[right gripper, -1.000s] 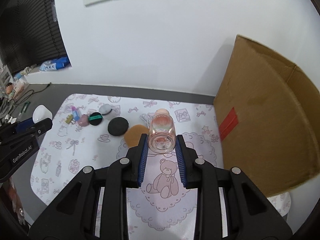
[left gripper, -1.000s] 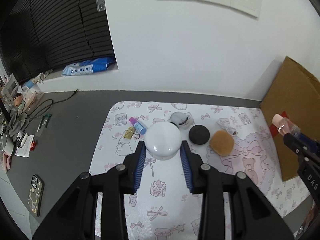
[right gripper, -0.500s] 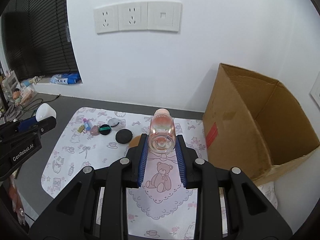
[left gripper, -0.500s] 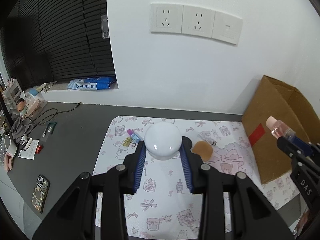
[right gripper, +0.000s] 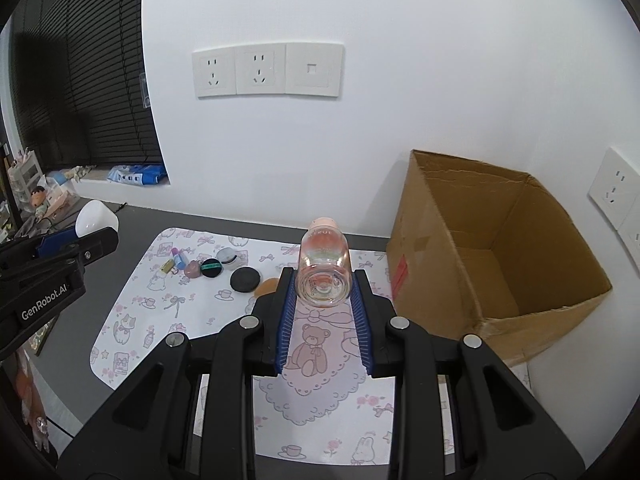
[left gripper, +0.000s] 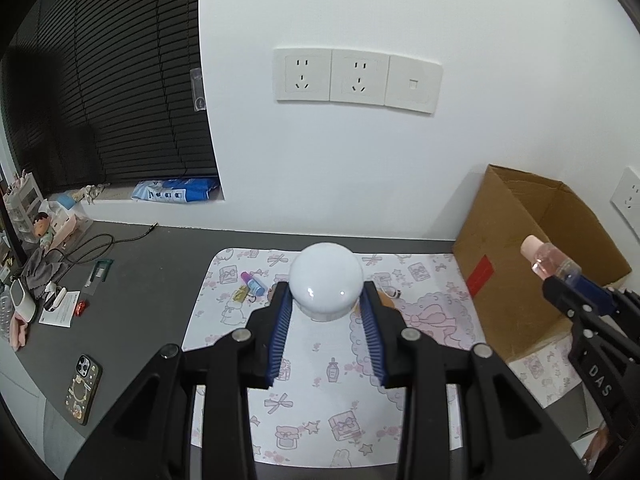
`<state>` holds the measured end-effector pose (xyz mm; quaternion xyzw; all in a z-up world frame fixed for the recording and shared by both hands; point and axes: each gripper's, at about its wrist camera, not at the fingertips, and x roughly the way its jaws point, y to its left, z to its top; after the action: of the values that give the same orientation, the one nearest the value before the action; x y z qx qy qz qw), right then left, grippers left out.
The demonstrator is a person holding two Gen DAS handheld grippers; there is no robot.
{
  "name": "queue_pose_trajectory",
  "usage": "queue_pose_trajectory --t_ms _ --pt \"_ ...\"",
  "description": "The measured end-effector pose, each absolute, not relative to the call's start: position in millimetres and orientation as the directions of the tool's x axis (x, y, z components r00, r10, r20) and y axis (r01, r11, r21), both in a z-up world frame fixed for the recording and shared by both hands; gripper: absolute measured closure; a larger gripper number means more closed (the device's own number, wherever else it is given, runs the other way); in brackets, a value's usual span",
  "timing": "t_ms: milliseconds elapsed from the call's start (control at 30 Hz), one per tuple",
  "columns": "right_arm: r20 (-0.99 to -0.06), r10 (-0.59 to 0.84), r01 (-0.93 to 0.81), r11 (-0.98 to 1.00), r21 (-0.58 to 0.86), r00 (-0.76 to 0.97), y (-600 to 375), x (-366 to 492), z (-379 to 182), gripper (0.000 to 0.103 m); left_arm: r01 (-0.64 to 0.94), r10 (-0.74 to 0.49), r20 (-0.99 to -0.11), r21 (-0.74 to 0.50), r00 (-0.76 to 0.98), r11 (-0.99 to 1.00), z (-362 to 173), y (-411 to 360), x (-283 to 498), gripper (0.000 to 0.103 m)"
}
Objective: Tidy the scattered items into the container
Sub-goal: 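Lift both held items and carry them over the cardboard box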
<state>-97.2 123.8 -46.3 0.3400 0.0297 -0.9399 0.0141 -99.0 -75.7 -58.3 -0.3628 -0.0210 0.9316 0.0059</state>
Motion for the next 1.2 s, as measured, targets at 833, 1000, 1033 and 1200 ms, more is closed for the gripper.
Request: queue_pose_trajectory --t_ms 833,1000,1033,1200 --pt "-0.597 0.09 -0.064 -0.996 -0.065 -0.797 212 -66 -20 0.075 -0.121 0.117 -0.648 -0.039 -0.753 -0.992 -36 21 -88 0.069" --pt "-0.596 0.118 -0.097 -0.993 -0.067 -0.794 238 -69 -19 0.075 -0.157 0.145 -0.649 -0.04 -0.747 -0.987 -37 49 -96 0.069" --pt "-0.596 0.124 -0.103 -0.992 -0.069 -0.794 243 -70 -19 0.075 -0.163 0.149 -0.649 -0.04 -0.746 -0.986 -37 55 -98 0.069" --pt "-0.597 0.153 -0.136 -0.988 -0.074 -0.787 271 -76 -20 0.075 -0.194 0.172 -0.651 -0.039 -0.739 -0.98 -38 82 -111 0.069"
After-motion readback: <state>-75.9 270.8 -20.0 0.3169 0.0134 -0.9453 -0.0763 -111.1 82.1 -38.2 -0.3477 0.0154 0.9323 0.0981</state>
